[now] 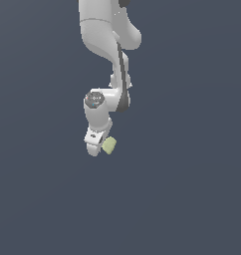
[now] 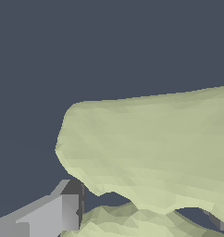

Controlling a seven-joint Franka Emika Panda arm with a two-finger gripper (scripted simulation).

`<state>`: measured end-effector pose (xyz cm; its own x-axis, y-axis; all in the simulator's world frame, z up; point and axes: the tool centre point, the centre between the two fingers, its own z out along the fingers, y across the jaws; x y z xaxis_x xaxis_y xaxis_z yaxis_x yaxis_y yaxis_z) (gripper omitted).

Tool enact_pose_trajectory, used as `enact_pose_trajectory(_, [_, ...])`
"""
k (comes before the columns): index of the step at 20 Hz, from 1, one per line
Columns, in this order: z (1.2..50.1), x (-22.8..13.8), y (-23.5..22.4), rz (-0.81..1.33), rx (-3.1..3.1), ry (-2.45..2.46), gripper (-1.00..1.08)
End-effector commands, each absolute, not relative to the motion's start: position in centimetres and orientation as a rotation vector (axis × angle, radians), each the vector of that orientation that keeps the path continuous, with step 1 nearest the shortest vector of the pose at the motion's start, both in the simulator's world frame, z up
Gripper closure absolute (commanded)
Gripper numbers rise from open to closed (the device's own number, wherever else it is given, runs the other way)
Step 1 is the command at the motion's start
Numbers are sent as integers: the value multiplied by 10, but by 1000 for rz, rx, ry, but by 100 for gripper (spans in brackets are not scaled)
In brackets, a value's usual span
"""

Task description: Pick up the object and move it to a goal position.

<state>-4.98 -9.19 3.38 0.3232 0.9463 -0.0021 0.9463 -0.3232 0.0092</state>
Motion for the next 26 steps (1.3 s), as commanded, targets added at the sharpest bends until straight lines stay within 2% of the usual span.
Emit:
enact_pose_trajectory(1, [36,-48,-91,9,2547,1820,108])
enact_pose_trajectory(11, [79,-31,-69,8,2548,1822,108])
enact_pose_trajectory(26, [213,24,-1,6,2553,1824,108])
